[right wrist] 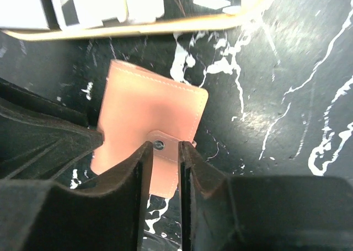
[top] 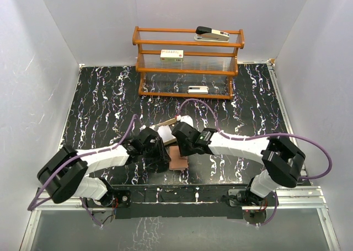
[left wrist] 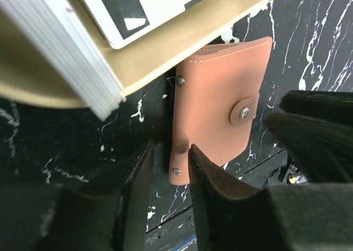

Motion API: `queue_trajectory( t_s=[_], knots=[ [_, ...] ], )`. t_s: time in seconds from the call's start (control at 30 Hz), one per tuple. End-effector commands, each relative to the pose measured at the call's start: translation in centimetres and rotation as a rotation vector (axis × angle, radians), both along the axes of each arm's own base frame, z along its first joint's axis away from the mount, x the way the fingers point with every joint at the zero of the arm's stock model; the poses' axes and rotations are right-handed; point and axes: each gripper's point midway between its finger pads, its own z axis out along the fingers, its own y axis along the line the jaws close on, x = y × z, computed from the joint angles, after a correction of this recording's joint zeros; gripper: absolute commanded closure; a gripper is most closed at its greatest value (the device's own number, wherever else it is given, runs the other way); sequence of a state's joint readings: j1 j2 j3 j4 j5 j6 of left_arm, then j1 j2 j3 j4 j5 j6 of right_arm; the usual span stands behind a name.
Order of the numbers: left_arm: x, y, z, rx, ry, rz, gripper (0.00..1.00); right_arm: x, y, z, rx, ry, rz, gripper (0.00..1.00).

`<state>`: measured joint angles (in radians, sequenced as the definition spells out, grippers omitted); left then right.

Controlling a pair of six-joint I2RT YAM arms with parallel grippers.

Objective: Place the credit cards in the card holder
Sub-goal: Close the card holder at the center of the board, then reset both arms

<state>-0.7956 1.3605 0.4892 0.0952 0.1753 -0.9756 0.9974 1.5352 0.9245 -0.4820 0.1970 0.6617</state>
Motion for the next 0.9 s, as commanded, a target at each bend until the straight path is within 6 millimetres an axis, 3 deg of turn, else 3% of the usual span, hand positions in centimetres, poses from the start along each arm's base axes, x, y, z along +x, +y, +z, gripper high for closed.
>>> queue_trajectory(
  t_s=[0.0,0.07,0.23,0.27,0.3,0.33,0.5,0.63,0.87],
  knots=[
    [1.2,1.6,3.1,0.088,-0.075,0.04,0.66,3.0,0.6,7.3,0.05,-0.174,-0.03,0.73],
    [1.9,1.9,5.2,0.1,-0.119,0.048,0.6,3.6,0.5,9.7,0.087,-0.229,-0.042,0.65],
    [3.2,2.8,11.9,0.105,-0.253,0.064,0.45,3.8,-0.9,16.2,0.2,-0.341,-0.094,0.33],
    [3.5,3.0,13.9,0.097,-0.292,0.07,0.3,3.6,-1.2,17.3,0.219,-0.356,-0.1,0.26],
    [3.7,3.4,15.3,0.102,-0.319,0.075,0.05,3.5,-1.6,18.6,0.24,-0.373,-0.109,0.1],
    [3.9,3.9,16.6,0.114,-0.348,0.085,0.02,3.4,-2.1,19.9,0.259,-0.391,-0.12,0.03],
    [3.8,6.6,22.3,0.143,-0.472,0.112,0.01,2.4,-4.7,24.7,0.354,-0.464,-0.169,0.02],
    [3.1,7.9,25.2,0.108,-0.554,0.115,0.01,1.6,-6.3,26.2,0.418,-0.493,-0.201,0.02],
    [2.1,8.9,25.6,0.018,-0.602,0.171,0.01,0.9,-7.1,25.4,0.478,-0.487,-0.24,0.02]
  ],
)
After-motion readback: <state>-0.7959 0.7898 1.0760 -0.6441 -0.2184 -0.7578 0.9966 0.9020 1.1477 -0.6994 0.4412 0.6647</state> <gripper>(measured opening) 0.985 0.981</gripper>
